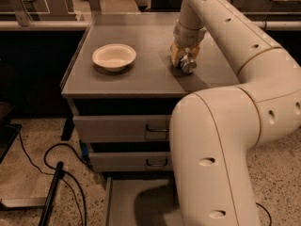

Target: Place redbull can into bottom drawer

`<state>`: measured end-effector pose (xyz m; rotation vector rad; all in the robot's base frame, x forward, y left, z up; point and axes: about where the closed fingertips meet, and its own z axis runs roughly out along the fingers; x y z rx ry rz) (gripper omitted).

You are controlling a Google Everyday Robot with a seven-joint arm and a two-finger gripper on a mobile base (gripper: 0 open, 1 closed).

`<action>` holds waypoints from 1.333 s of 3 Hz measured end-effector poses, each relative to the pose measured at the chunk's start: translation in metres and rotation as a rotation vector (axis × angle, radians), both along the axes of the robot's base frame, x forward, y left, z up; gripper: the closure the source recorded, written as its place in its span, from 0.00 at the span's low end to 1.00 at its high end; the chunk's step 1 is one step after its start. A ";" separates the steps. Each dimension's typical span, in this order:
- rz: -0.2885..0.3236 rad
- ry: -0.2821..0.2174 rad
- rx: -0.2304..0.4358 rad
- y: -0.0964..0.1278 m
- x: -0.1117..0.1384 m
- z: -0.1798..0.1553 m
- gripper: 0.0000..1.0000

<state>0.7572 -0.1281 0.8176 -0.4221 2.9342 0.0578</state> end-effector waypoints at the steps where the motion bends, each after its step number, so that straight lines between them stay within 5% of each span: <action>1: 0.000 0.000 0.000 0.000 0.000 0.006 1.00; 2: 0.002 -0.010 0.029 -0.005 -0.005 0.010 1.00; 3: -0.020 0.002 0.074 -0.032 -0.047 0.013 1.00; 4: -0.020 0.002 0.075 -0.032 -0.047 0.013 1.00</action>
Offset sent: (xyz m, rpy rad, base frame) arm -0.0297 -0.0107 0.0201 0.0767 0.0003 0.0109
